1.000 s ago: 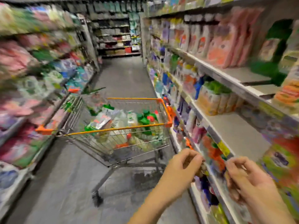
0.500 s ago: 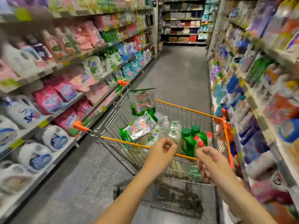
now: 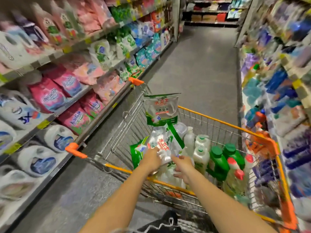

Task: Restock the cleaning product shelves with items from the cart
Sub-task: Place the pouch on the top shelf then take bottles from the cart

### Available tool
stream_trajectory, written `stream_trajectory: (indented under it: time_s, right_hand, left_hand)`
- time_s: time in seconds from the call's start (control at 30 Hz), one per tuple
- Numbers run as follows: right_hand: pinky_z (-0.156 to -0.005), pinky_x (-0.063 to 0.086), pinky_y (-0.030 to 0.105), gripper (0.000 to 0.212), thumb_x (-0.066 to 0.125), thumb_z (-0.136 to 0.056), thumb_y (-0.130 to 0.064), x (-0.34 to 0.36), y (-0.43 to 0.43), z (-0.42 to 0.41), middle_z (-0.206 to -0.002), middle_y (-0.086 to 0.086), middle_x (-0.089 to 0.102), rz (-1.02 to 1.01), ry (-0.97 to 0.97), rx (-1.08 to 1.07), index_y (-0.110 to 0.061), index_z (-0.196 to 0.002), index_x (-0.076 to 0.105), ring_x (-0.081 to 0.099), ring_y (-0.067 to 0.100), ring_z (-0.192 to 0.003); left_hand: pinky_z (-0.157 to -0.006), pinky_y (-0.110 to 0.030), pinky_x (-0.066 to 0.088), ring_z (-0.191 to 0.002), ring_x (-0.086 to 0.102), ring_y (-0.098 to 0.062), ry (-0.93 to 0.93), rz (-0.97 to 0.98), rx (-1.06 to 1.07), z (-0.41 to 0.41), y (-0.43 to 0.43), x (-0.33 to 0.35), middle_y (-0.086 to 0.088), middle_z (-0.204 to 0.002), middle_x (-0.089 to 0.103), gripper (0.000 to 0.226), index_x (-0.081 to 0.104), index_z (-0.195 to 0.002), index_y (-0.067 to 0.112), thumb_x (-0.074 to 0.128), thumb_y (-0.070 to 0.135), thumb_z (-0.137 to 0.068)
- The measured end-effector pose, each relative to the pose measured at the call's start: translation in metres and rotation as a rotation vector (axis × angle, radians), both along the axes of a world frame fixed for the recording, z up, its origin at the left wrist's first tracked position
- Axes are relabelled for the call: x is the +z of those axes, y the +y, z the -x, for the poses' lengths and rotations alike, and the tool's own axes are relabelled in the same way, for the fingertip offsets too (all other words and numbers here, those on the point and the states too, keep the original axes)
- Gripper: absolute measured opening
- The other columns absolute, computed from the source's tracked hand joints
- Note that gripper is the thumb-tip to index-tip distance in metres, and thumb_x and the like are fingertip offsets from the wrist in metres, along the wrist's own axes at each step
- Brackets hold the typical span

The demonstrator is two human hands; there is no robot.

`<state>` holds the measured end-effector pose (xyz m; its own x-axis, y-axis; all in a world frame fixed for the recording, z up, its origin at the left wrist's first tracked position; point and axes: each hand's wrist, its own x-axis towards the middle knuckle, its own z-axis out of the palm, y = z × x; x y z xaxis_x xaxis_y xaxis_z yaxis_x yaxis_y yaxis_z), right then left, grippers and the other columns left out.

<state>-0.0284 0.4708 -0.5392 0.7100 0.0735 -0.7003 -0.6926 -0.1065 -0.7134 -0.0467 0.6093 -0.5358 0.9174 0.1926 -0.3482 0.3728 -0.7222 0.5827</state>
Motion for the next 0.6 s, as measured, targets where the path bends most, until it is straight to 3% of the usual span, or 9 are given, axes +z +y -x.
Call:
stream_trajectory:
  time_s: [0.1,0.2,0.27,0.37,0.43,0.53,0.6]
  right_hand:
    - [-0.076,0.048,0.039,0.047,0.057,-0.096,-0.033,-0.013,0.023,-0.022,-0.127,0.011,0.052,-0.054,0.063,-0.093,-0.013,-0.135,0.041,0.053,0.032,-0.110]
    - [-0.077,0.044,0.036,0.038,0.057,-0.095,-0.028,-0.025,0.038,-0.034,-0.108,0.013,0.059,-0.041,0.038,-0.249,-0.005,-0.125,0.054,0.055,0.028,-0.093]
    - [-0.078,0.040,0.034,0.026,0.055,-0.095,-0.022,-0.022,0.042,-0.036,-0.099,0.010,0.059,-0.079,-0.027,-0.267,-0.010,-0.118,0.058,0.052,0.026,-0.090]
    - [-0.075,0.044,0.035,0.016,0.054,-0.096,-0.022,0.005,0.043,-0.036,-0.093,0.004,0.065,-0.212,-0.127,-0.187,-0.021,-0.108,0.066,0.057,0.025,-0.086]
    - [-0.087,0.049,0.040,0.017,0.053,-0.099,-0.024,0.028,0.041,-0.042,-0.102,0.004,0.072,-0.289,-0.229,-0.143,-0.019,-0.105,0.068,0.065,0.024,-0.099]
    - [-0.097,0.046,0.051,0.024,0.056,-0.097,-0.026,0.060,0.028,-0.059,-0.108,0.021,0.070,-0.269,-0.385,-0.086,-0.007,-0.104,0.070,0.064,0.034,-0.106]
    - [-0.097,0.044,0.056,0.041,0.061,-0.091,-0.034,0.088,0.013,-0.071,-0.107,0.033,0.063,-0.272,-0.416,-0.053,0.005,-0.098,0.066,0.063,0.033,-0.096]
  left_hand:
    - [-0.095,-0.033,0.042,-0.120,0.051,-0.034,0.093,0.003,-0.062,-0.015,0.021,-0.012,-0.020,-0.133,0.054,0.037,0.051,-0.131,0.007,0.045,0.011,-0.095]
    - [-0.092,-0.032,0.044,-0.115,0.055,-0.032,0.114,0.039,-0.034,-0.024,0.039,-0.016,-0.019,-0.126,0.056,0.034,0.053,-0.127,0.007,0.047,0.014,-0.094]
    - [-0.095,-0.037,0.047,-0.111,0.055,-0.033,0.050,0.047,0.003,-0.031,0.050,-0.021,-0.016,-0.122,0.055,0.032,0.055,-0.122,0.009,0.053,0.019,-0.092]
    - [-0.099,-0.038,0.044,-0.112,0.053,-0.026,-0.094,0.148,0.117,-0.043,0.063,-0.018,-0.010,-0.134,0.049,0.051,0.044,-0.138,0.014,0.060,0.028,-0.092]
    - [-0.107,-0.039,0.039,-0.127,0.043,-0.020,-0.149,0.294,0.193,-0.052,0.068,-0.003,-0.002,-0.145,0.038,0.066,0.030,-0.148,0.017,0.061,0.036,-0.092]
    - [-0.113,-0.037,0.030,-0.141,0.025,-0.015,-0.168,0.562,0.227,-0.064,0.071,0.024,0.005,-0.152,0.025,0.084,0.012,-0.154,0.025,0.061,0.042,-0.089]
    - [-0.110,-0.034,0.031,-0.135,0.027,-0.008,-0.183,0.606,0.186,-0.070,0.071,0.039,0.008,-0.147,0.029,0.084,0.017,-0.152,0.029,0.064,0.044,-0.084]
